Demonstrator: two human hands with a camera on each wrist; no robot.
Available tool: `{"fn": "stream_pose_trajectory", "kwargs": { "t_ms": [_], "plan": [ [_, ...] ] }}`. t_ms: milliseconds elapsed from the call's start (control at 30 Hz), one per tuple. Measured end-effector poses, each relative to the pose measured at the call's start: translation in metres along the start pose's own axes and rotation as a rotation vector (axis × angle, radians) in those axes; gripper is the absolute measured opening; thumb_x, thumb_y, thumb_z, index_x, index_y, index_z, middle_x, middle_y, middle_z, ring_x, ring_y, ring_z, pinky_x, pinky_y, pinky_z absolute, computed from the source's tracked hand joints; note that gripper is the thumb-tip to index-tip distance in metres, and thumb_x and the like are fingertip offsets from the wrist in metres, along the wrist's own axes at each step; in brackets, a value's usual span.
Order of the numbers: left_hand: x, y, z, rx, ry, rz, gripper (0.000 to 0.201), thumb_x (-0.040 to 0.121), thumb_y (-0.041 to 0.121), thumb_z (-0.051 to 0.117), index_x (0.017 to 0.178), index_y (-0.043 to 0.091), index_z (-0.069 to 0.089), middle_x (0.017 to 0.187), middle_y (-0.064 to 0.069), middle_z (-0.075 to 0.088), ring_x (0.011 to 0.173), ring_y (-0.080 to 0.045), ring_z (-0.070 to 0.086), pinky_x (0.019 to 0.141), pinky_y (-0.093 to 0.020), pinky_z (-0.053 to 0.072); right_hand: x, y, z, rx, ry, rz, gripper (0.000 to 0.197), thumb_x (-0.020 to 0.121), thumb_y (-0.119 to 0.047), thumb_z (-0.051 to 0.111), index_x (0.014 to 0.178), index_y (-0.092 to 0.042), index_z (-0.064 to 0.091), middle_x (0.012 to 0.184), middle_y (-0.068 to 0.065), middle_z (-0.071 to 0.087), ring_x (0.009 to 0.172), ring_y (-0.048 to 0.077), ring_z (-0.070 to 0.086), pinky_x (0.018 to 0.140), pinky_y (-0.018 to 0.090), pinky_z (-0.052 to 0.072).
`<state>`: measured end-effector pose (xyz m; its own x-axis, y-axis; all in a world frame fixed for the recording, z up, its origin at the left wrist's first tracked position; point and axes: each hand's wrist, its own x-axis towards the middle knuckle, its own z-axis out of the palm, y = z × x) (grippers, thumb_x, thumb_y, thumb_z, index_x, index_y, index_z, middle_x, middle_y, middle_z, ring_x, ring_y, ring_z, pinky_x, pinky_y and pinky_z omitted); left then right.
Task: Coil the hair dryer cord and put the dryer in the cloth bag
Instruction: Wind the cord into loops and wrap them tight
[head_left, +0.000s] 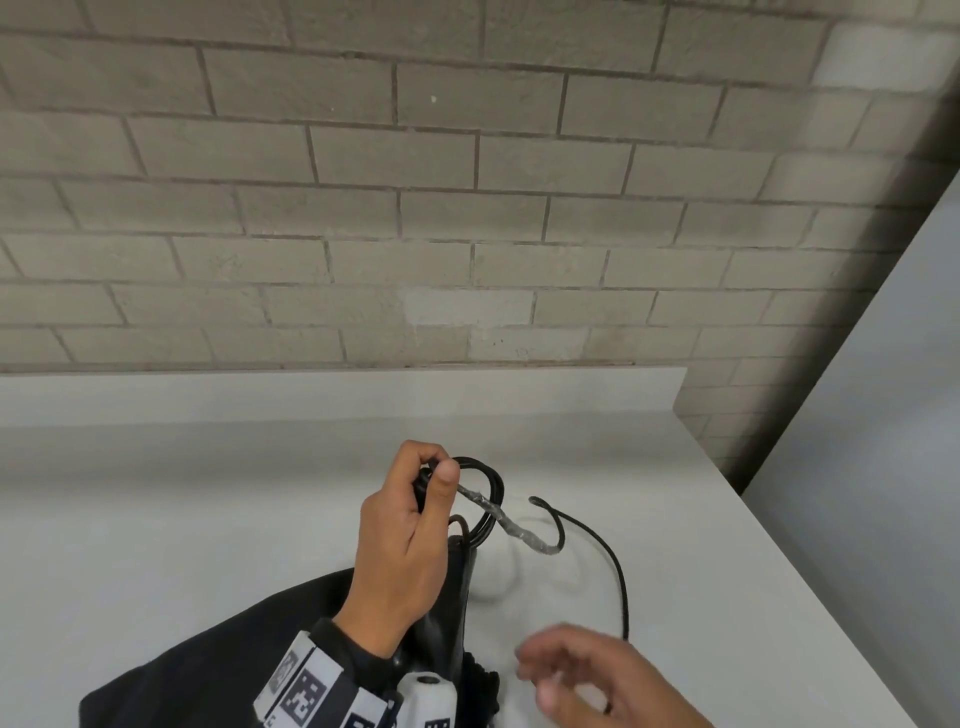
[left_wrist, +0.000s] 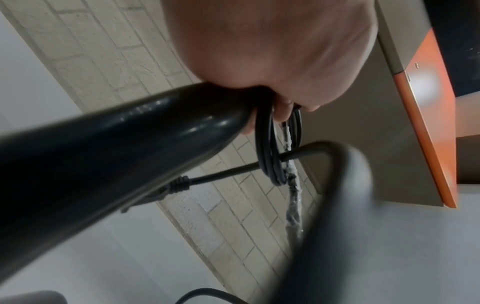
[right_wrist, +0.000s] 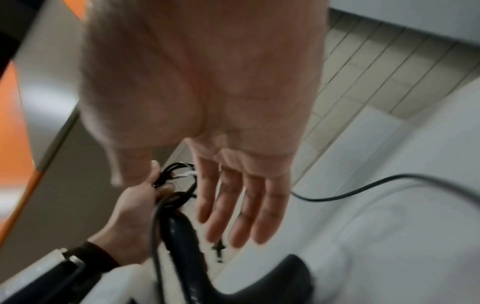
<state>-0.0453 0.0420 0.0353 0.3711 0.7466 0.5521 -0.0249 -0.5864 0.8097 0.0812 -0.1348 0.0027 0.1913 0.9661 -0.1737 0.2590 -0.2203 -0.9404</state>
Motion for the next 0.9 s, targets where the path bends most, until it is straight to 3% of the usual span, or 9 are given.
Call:
{"fn": "stream_pose_trajectory", "kwargs": {
  "t_ms": [133,233,333,467,567,700,833,867,900],
  "plan": [
    [-0.003,0.005,0.004,0.015,-0.022,0.031,0.036,0.093,0.067,0.036,0.089,0.034,0.051,0.057,0.013,0.048,0.047,-0.005,0.040,0.047,-0.015,0.032,0.033,-0.030,0.027,0.232,0.166,-0.039,0.041,0.081,-0.059,0.051,0.095,-0.027,0.072,0.093,-0.005,0.076,0.090,0.009,0.070,0.085,0.029,0.054],
    [-0.003,0.006,0.003,0.021,-0.027,0.037,0.030,0.094,0.061,0.038,0.089,0.035,0.052,0.057,0.012,0.050,0.045,-0.005,0.041,0.046,-0.011,0.031,0.049,-0.048,0.042,0.339,0.142,-0.044,0.027,0.091,-0.038,0.056,0.086,-0.016,0.071,0.076,0.000,0.073,0.074,0.015,0.066,0.075,0.033,0.053],
    [-0.002,0.004,0.000,0.015,-0.006,0.033,0.035,0.093,0.066,0.037,0.089,0.035,0.052,0.057,0.012,0.051,0.044,-0.005,0.041,0.046,-0.012,0.031,0.049,-0.048,0.047,0.352,0.152,-0.102,0.015,0.096,-0.017,0.057,0.092,-0.010,0.069,0.064,-0.002,0.065,0.065,0.013,0.056,0.067,0.026,0.048],
    [-0.001,0.002,-0.002,0.012,0.012,0.031,0.034,0.094,0.064,0.038,0.088,0.034,0.053,0.066,0.002,0.056,0.051,-0.013,0.049,0.048,-0.030,0.043,0.028,-0.048,0.033,0.266,0.159,-0.268,0.012,0.089,-0.026,0.060,0.088,-0.029,0.071,0.069,-0.001,0.064,0.072,0.010,0.059,0.077,0.028,0.050],
    [-0.001,0.001,-0.003,0.005,0.019,0.032,0.038,0.094,0.065,0.037,0.089,0.031,0.053,0.065,0.006,0.054,0.052,-0.006,0.048,0.048,-0.016,0.039,0.008,-0.045,0.013,0.271,0.182,-0.352,0.013,0.085,-0.036,0.069,0.089,-0.024,0.073,0.074,0.006,0.068,0.076,0.013,0.064,0.079,0.025,0.051],
    [0.002,-0.003,-0.006,-0.003,0.045,0.005,0.035,0.092,0.068,0.037,0.086,0.037,0.052,0.061,0.010,0.052,0.049,-0.006,0.041,0.048,-0.029,0.036,-0.017,-0.030,-0.014,0.245,0.245,-0.380,0.038,0.072,-0.058,0.076,0.084,-0.022,0.075,0.072,0.014,0.070,0.070,0.017,0.066,0.074,0.022,0.052],
    [0.004,-0.004,-0.008,-0.030,0.067,-0.013,0.035,0.091,0.069,0.038,0.085,0.038,0.052,0.062,0.010,0.052,0.050,-0.008,0.039,0.048,-0.033,0.036,-0.034,-0.008,-0.035,0.272,0.446,-0.285,0.054,0.066,-0.065,0.075,0.089,-0.017,0.075,0.053,0.013,0.057,0.054,0.024,0.055,0.058,0.023,0.045],
    [0.004,-0.004,-0.009,-0.036,0.068,-0.016,0.033,0.092,0.067,0.039,0.084,0.038,0.052,0.061,0.011,0.051,0.050,-0.007,0.039,0.048,-0.032,0.035,-0.035,-0.001,-0.039,0.283,0.490,-0.223,0.048,0.070,-0.060,0.075,0.090,-0.016,0.075,0.051,0.010,0.053,0.051,0.023,0.051,0.055,0.023,0.043],
    [0.003,-0.004,-0.009,-0.042,0.069,-0.020,0.031,0.092,0.065,0.040,0.084,0.038,0.052,0.060,0.011,0.050,0.051,-0.006,0.039,0.048,-0.030,0.035,-0.035,0.007,-0.043,0.263,0.508,-0.147,0.031,0.079,-0.047,0.074,0.089,-0.017,0.076,0.051,0.008,0.050,0.051,0.022,0.048,0.054,0.024,0.041]
  ]
}}
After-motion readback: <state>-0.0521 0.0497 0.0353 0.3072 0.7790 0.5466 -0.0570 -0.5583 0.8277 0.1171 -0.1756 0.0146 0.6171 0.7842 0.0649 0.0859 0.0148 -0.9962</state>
